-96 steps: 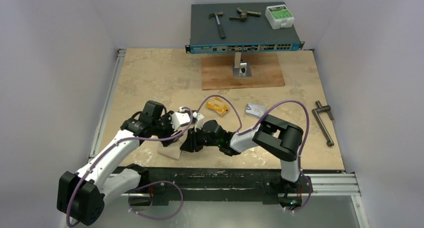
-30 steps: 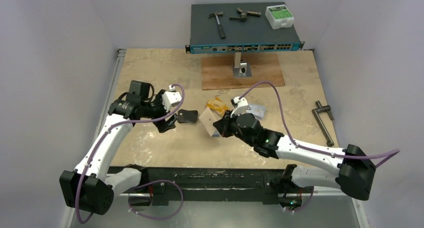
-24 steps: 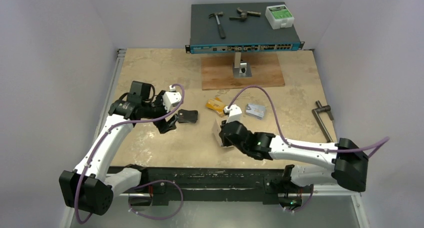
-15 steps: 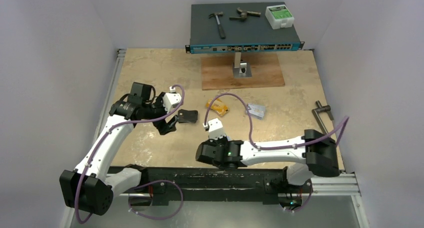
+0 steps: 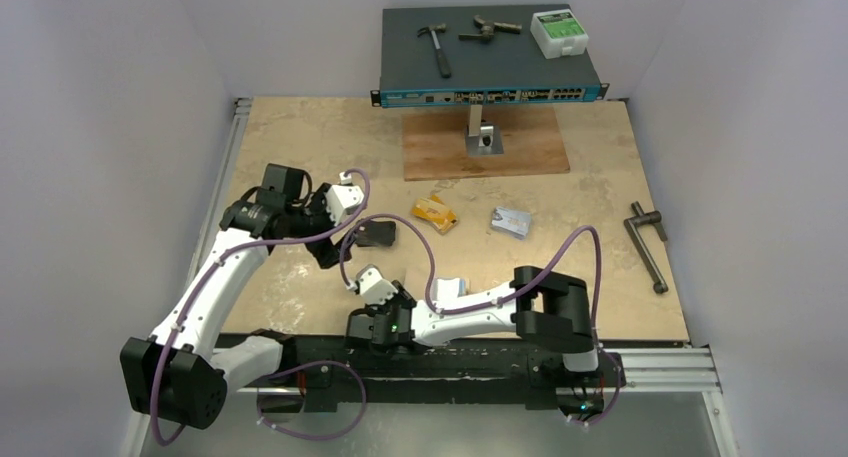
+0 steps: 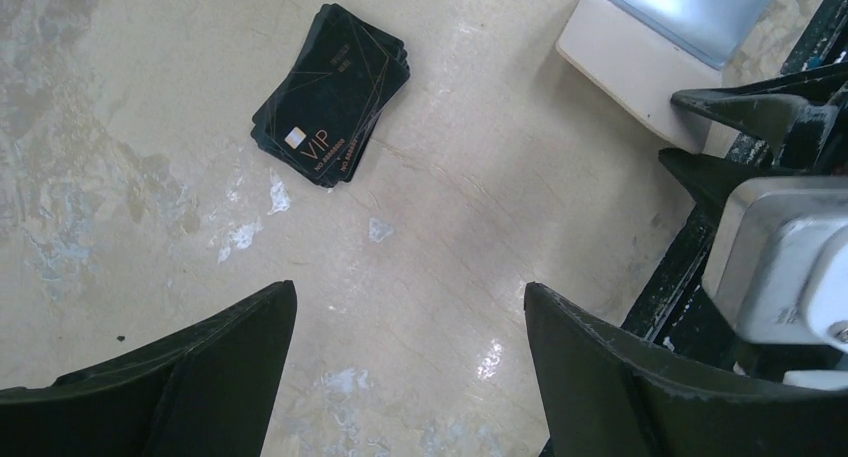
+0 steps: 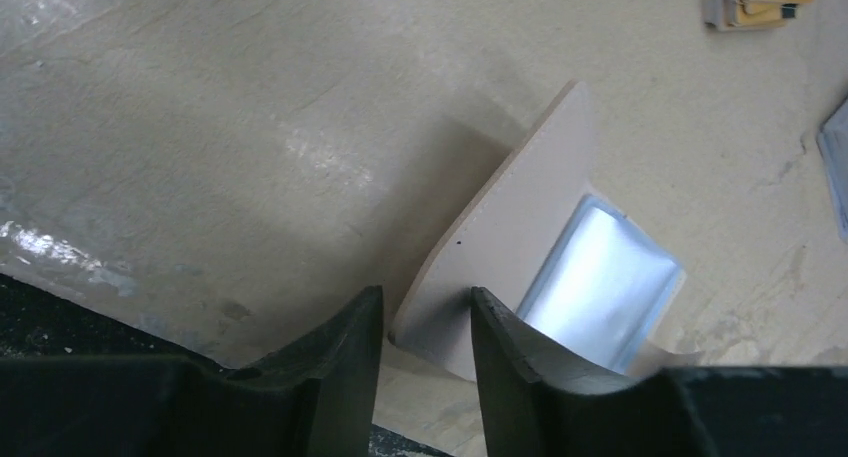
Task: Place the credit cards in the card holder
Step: Open the card holder at the center of the board.
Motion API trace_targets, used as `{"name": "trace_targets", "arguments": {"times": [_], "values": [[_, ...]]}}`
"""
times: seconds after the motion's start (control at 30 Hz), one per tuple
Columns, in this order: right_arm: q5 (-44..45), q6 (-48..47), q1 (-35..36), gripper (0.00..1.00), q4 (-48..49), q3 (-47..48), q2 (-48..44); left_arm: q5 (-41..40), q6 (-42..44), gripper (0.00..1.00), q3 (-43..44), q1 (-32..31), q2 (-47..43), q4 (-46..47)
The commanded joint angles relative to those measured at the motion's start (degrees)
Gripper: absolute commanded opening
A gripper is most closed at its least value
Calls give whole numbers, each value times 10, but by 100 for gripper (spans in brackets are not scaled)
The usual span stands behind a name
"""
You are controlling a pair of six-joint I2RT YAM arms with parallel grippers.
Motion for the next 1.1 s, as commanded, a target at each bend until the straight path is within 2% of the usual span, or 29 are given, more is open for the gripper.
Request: {"name": "trace_targets", "arguments": {"times": [0.0, 0.1, 0.23, 0.37, 0.57, 0.87, 1.07], "values": [[-51, -73, 1, 40, 59, 13, 4, -12, -10, 84, 10, -4, 12, 20], [-95, -90, 1, 45, 111, -17, -1, -19, -12, 84, 14, -2, 20, 21], [-156, -89, -11, 57, 199, -82, -34, -23, -23, 84, 21, 1, 34, 27], [-256, -63, -54, 62, 317, -194, -85, -20, -41, 84, 33, 20, 59, 38], [-321, -37, -104, 64, 409, -293, -182, -22, -52, 83, 37, 30, 80, 58], [-350, -57, -148, 72, 396, -277, -299, -21, -72, 83, 47, 29, 97, 77], [-355, -82, -212, 72, 374, -234, -309, -29, -85, 82, 32, 28, 109, 97]]}}
